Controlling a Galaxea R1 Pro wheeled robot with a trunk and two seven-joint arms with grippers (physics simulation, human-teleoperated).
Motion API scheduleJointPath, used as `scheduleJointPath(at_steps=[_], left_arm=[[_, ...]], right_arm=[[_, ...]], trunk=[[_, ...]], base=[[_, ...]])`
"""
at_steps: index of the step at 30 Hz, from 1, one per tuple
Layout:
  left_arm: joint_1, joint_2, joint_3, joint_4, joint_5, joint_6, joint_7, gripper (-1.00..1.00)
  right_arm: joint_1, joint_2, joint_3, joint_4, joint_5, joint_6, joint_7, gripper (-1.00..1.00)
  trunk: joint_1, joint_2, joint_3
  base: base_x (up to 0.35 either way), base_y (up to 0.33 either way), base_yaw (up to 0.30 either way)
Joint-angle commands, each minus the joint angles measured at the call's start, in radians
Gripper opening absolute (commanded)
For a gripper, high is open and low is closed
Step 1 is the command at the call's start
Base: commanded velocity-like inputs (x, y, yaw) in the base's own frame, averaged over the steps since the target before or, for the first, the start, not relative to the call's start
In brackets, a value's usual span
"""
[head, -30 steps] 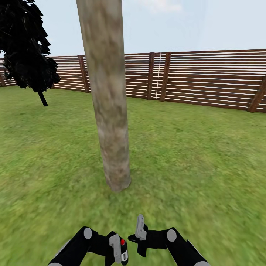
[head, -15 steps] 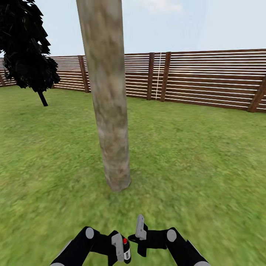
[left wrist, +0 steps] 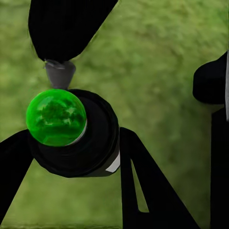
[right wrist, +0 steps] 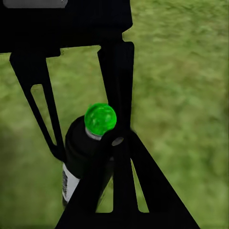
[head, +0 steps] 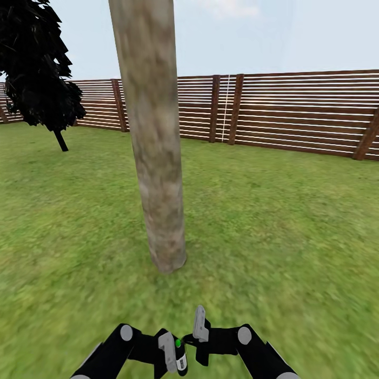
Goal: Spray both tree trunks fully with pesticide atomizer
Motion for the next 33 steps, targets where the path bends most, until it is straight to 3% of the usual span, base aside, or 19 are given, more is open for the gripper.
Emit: scheduleJointPath(at_steps=[1, 4, 5, 8, 14, 15, 17, 18, 20, 22, 23, 25, 27, 29, 30, 32, 33], left_arm=[[0.0, 0.004, 0.002, 0.001, 0.0, 0.0, 0.002, -1.0], [0.002, 0.039, 0.003, 0.002, -0.008, -0.001, 0.027, -1.0], [0.003, 0.067, 0.003, 0.002, -0.009, -0.001, 0.035, -1.0], [0.009, 0.209, 0.003, 0.002, -0.011, -0.001, 0.04, -1.0], [0.015, 0.329, 0.005, 0.004, -0.011, -0.001, 0.042, -1.0], [0.015, 0.345, 0.006, 0.004, -0.011, -0.001, 0.042, -1.0], [0.014, 0.363, 0.006, 0.004, -0.011, 0.0, 0.042, -1.0], [0.014, 0.367, 0.006, 0.004, -0.011, 0.002, 0.045, -1.0], [0.014, 0.369, 0.01, 0.004, -0.005, 0.01, 0.112, -1.0], [0.014, 0.363, 0.039, 0.019, 0.001, 0.012, 0.214, -1.0], [0.014, 0.35, 0.061, 0.052, 0.004, 0.012, 0.279, -1.0], [0.014, 0.323, 0.088, 0.099, 0.013, 0.012, 0.354, -1.0], [0.014, 0.288, 0.118, 0.137, 0.036, 0.013, 0.43, -1.0], [0.014, 0.241, 0.158, 0.181, 0.079, 0.012, 0.531, -1.0], [0.014, 0.23, 0.172, 0.191, 0.099, 0.012, 0.549, -1.0], [0.014, 0.207, 0.206, 0.214, 0.188, 0.013, 0.574, -1.0], [0.014, 0.202, 0.211, 0.228, 0.217, 0.014, 0.579, -1.0]], right_arm=[[0.0, 0.0, 0.0, 0.0, 0.0, 0.0, 0.0, -1.0], [0.0, 0.0, 0.0, 0.0, 0.0, 0.0, 0.0, -1.0], [0.0, 0.0, 0.0, 0.0, 0.0, 0.0, 0.0, -1.0], [0.0, 0.0, 0.0, 0.0, 0.0, 0.0, 0.0, -1.0], [0.0, -0.006, -0.001, 0.003, 0.0, -0.001, 0.0, -1.0], [0.0, -0.007, -0.001, 0.003, -0.001, -0.001, 0.0, 1.0], [0.0, -0.008, -0.004, 0.003, -0.001, -0.002, -0.002, 1.0], [0.0, -0.009, -0.005, 0.004, -0.001, -0.002, -0.004, 1.0], [0.0, -0.024, -0.009, 0.008, -0.001, -0.004, -0.037, 1.0], [0.002, -0.074, -0.021, 0.024, -0.005, -0.006, -0.156, 1.0], [0.002, -0.102, -0.041, 0.068, -0.007, -0.006, -0.262, 1.0], [0.003, -0.12, -0.088, 0.159, -0.008, -0.006, -0.412, 1.0], [0.003, -0.133, -0.159, 0.275, -0.009, -0.007, -0.58, 1.0], [0.005, -0.148, -0.221, 0.409, -0.01, -0.012, -0.787, 1.0], [0.005, -0.15, -0.231, 0.436, -0.011, -0.017, -0.839, 1.0], [0.009, -0.152, -0.263, 0.474, -0.064, -0.06, -0.978, 1.0], [0.014, -0.153, -0.272, 0.48, -0.095, -0.079, -1.009, 1.0]], trunk=[[0.0, 0.0, 0.0], [0.0, 0.0, 0.0], [0.0, 0.0, 0.0], [0.0, 0.0, 0.0], [0.0, 0.0, 0.0], [0.0, 0.0, 0.0], [0.0, 0.0, 0.0], [0.0, 0.0, 0.0], [0.0, 0.0, 0.0], [0.0, 0.0, 0.0], [0.0, 0.0, 0.0], [0.0, 0.0, 0.0], [0.0, 0.0, 0.0], [0.0, 0.0, 0.0], [0.0, 0.0, 0.0], [0.0, 0.0, 0.0], [0.0, 0.0, 0.0]], base=[[0.0, 0.0, 0.0], [0.0, 0.0, 0.0], [0.0, 0.0, 0.0], [0.0, 0.0, 0.0], [0.0, 0.0, 0.0], [0.0, 0.0, 0.0], [0.0, 0.0, 0.0], [0.0, 0.0, 0.0], [0.0, 0.0, 0.0], [0.0, 0.0, 0.0], [0.0, 0.0, 0.0], [0.0, 0.0, 0.0], [0.0, 0.0, 0.0], [0.0, 0.0, 0.0], [0.0, 0.0, 0.0], [0.0, 0.0, 0.0], [0.0, 0.0, 0.0]])
